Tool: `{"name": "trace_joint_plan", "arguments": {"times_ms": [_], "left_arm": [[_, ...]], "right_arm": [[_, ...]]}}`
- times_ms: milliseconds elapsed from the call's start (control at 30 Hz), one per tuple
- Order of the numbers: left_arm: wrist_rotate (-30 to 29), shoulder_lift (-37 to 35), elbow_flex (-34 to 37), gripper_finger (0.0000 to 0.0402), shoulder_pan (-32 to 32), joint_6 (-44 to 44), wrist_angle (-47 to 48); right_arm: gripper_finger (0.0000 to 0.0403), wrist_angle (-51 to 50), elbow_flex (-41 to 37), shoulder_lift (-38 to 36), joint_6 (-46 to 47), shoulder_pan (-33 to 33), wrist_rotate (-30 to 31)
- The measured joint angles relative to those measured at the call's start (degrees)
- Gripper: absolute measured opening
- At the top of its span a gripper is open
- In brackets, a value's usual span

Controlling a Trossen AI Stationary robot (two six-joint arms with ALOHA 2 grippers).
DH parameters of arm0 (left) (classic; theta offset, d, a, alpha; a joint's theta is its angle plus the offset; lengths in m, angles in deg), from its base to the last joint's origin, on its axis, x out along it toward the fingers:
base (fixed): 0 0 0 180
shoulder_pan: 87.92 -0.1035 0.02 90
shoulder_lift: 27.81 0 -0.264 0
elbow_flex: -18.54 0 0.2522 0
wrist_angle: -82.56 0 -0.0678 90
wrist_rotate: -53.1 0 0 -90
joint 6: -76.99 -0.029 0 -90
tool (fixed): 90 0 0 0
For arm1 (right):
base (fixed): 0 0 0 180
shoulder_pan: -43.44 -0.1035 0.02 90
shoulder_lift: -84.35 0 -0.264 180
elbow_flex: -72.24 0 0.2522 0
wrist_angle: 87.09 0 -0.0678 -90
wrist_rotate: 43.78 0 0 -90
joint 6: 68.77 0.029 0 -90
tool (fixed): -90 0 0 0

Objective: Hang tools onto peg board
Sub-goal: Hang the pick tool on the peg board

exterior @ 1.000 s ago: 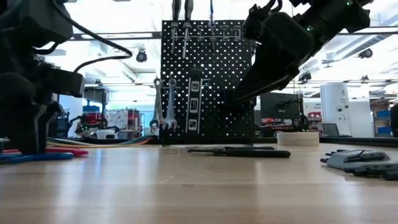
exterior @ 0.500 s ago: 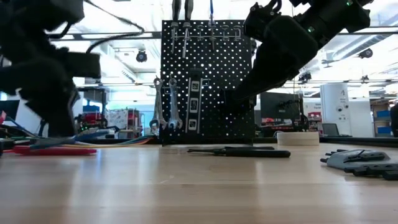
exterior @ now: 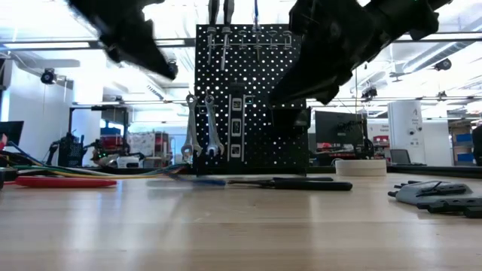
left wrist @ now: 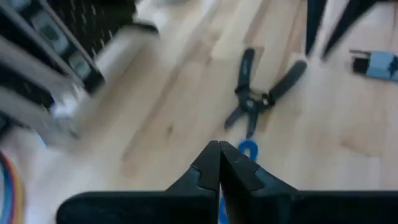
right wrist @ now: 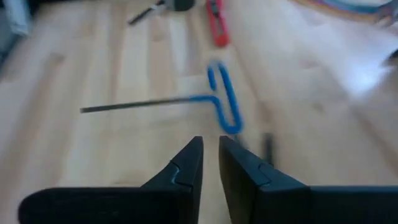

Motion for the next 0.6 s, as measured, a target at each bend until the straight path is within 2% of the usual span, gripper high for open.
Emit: {"name": "trace_joint_plan", "arguments": {"times_ms": [100,200,400,600], "left_arm": [[-0.98,3.72,-4.62,0.0003,0.02,-3.70,0.39],[-0.59,8.39,-8.63,0.0002,0.02,-3.79,2.92],[9.86,18.31,-13.29,0.0001,0.96,4.50,7.82],[17.35,26.29,-14.01,0.0001,2.48,10.30,8.72]], "right_arm": [[0.0068,1.40,-0.37,0.00,5.48,0.38,-5.75],[0.0094,5.28,-1.35,0.02,10.67,0.33,-9.03],[0.0144,6.66,-1.42,3.60,27.79,-0.06,-9.47],[0.0167,7.18,1.82,10.13,31.14,1.88,-12.45]]}}
